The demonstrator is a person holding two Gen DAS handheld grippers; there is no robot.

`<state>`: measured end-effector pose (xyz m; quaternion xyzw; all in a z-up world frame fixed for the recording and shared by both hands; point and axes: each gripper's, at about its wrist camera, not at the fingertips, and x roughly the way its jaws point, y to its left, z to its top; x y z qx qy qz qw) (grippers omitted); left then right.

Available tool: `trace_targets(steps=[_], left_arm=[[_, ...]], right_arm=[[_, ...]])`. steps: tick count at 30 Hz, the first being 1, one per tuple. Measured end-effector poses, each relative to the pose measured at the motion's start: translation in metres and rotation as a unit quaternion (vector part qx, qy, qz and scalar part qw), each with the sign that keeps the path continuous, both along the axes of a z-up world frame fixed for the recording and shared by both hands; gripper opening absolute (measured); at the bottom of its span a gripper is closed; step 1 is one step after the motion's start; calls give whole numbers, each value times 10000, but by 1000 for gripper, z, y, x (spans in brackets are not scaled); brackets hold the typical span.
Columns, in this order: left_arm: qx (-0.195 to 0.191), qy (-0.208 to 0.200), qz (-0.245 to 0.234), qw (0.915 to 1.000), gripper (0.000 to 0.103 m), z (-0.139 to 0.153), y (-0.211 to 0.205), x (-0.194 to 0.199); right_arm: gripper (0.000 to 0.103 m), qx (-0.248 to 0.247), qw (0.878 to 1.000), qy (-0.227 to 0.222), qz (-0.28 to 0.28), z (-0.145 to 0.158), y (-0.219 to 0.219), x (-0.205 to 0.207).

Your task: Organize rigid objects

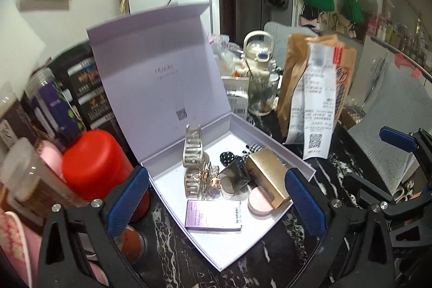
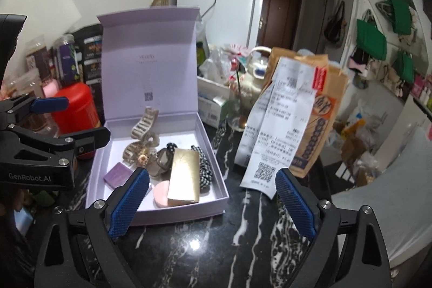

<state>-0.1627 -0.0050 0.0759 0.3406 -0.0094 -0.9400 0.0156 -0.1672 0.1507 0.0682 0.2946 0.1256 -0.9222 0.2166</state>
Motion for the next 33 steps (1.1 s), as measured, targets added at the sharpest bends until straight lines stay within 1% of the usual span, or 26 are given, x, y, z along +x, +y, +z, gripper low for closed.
trace_targets(steps=[5,12,15,21,28,33], left_arm=[[-34,201,-18,9998,103,17,9,23],[13,315,-25,9995,103,28,14,49],[-3,370,11,9993,103,30,15,61],[-47,435,67,9990,103,26,18,86],[-52,336,123,9993,103,11,18,106],[-9,237,159,9996,103,-2,15,116]], right_arm=[[97,-93,9998,195,8,17,11,19],[99,-190,9989,431,48,35,23,46],[100,-220,9988,446,27,38,27,56],[100,-303,9990,314,-79,32,36,75],[100,-154,9993,288,-174,19,37,95],[100,-119,9997,159,-173,8,34,104]])
